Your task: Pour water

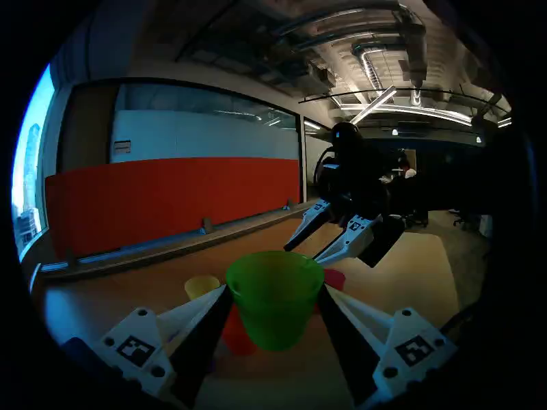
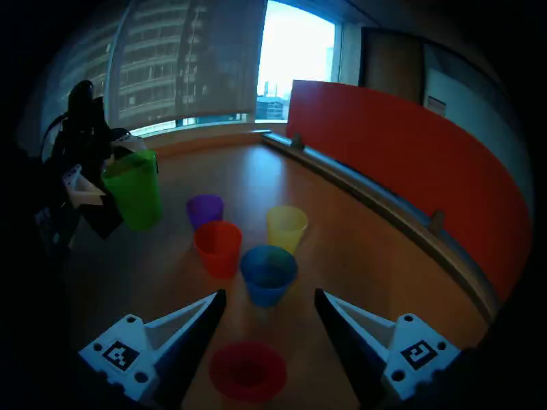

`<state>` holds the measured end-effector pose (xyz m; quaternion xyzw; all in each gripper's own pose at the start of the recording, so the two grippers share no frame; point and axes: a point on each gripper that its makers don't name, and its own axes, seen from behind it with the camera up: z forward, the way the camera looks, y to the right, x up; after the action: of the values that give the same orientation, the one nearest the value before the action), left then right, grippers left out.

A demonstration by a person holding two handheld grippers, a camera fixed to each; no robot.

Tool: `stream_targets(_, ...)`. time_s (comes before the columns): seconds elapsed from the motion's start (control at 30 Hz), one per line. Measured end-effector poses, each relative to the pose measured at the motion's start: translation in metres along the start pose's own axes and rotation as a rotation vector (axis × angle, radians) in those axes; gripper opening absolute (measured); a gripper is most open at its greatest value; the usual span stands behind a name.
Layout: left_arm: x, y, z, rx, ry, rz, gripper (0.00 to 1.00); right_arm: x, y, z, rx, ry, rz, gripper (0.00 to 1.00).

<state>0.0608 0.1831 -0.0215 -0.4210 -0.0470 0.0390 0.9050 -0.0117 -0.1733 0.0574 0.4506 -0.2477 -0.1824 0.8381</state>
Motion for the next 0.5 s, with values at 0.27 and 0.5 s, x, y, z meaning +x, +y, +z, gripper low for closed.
stream_targets(0.27,-0.003,-0.003,-0.004,0.011,-0.007,0.002,0.85,0.000,-0.002,0.011,0.014,-0.021,-0.007,1.00)
stream_targets(0.5,-0.006,-0.005,-0.008,0.020,-0.011,-0.001,0.85,-0.001,-0.002,0.021,0.026,-0.050,-0.017,1.00)
